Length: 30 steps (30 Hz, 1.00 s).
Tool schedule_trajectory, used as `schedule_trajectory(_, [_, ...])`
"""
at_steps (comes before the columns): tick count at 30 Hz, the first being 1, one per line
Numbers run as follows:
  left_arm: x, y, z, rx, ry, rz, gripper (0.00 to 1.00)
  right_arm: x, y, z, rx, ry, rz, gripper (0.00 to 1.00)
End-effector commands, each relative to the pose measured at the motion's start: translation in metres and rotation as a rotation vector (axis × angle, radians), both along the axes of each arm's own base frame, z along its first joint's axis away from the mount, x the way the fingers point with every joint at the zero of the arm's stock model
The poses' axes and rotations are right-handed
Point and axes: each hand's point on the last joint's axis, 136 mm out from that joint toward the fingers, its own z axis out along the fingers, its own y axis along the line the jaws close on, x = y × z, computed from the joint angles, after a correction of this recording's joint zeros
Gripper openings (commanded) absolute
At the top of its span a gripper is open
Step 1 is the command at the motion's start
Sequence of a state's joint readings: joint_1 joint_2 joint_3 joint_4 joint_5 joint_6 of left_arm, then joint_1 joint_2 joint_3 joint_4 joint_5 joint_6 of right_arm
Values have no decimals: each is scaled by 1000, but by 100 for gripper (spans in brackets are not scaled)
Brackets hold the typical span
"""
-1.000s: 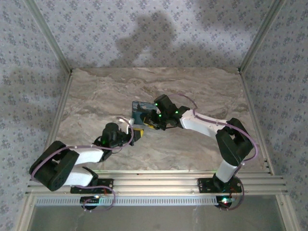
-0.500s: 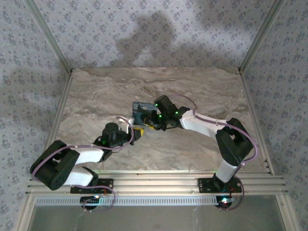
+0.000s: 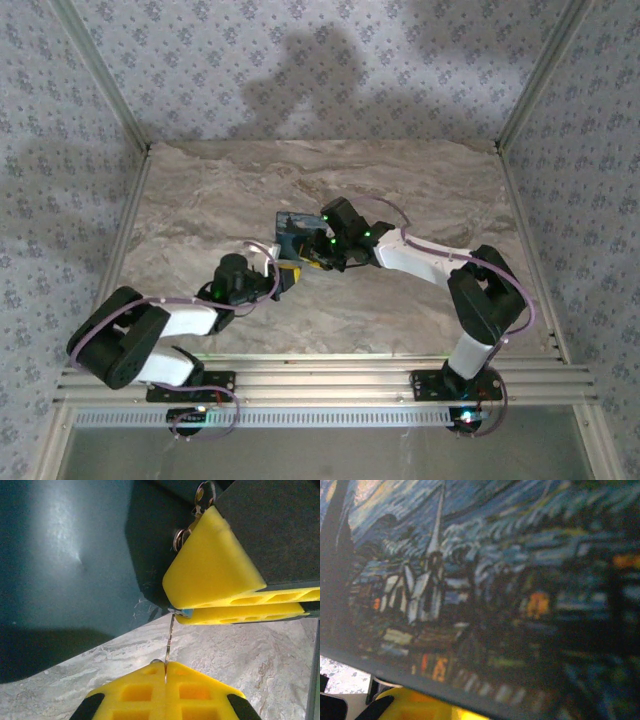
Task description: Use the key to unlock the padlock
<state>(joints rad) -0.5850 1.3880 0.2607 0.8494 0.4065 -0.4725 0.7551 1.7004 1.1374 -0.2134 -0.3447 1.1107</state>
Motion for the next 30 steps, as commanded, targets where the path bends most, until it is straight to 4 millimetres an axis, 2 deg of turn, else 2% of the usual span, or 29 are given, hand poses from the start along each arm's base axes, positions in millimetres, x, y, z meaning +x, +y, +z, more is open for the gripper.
schedule_trajectory(1, [7, -9, 14, -29, -37, -18, 0, 10, 9, 6, 24, -43, 8, 0])
schedule_trajectory(8, [14, -15, 6, -21, -14, -26, 0, 12, 20, -6, 22, -26, 13, 0])
schedule_trajectory(18, [22, -7, -12, -20, 32, 8, 0, 14, 15, -42, -23, 7, 11, 0])
schedule_trajectory(25, [18, 1, -19, -22, 64, 15, 0, 18, 9, -71, -81, 33, 11, 0])
schedule_trajectory(30, [7, 12, -29, 26, 91, 30, 0, 21, -2, -83, -136, 30, -5, 7])
